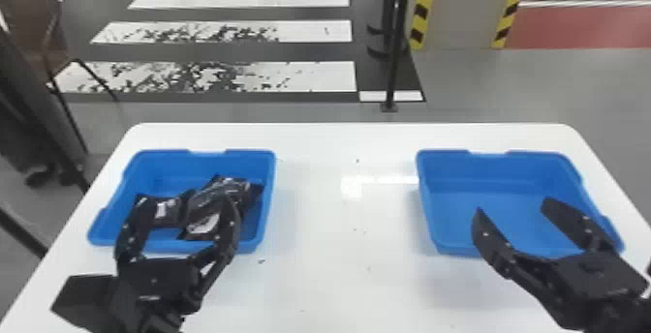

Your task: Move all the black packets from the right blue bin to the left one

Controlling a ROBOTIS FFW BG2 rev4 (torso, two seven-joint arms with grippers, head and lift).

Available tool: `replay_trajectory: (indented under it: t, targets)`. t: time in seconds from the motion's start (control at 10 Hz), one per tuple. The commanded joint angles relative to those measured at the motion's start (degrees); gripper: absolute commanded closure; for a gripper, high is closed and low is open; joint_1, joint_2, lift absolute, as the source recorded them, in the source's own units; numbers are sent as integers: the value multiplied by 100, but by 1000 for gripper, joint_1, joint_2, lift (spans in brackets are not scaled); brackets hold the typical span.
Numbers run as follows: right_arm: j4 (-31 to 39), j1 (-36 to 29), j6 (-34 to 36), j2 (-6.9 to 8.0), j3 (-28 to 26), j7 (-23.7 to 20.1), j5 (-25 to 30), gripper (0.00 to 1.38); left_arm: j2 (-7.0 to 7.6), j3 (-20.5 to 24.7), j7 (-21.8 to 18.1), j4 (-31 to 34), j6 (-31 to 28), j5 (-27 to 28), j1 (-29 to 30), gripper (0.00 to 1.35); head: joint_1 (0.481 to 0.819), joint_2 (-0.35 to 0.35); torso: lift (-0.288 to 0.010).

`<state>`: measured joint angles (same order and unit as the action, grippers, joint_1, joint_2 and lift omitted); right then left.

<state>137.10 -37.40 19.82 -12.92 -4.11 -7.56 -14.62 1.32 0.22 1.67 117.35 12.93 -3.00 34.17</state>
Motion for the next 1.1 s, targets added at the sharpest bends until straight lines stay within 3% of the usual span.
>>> replay_trajectory:
  t: [0.0, 1.0]
  targets:
    - [7, 0, 0, 0, 0, 0, 0, 134, 0, 1, 0, 0, 16, 3, 0, 53, 695, 41, -140]
    - [7, -14, -127, 17, 0, 9, -23, 134, 8, 1, -35, 0, 16, -65, 0, 98, 695, 41, -140]
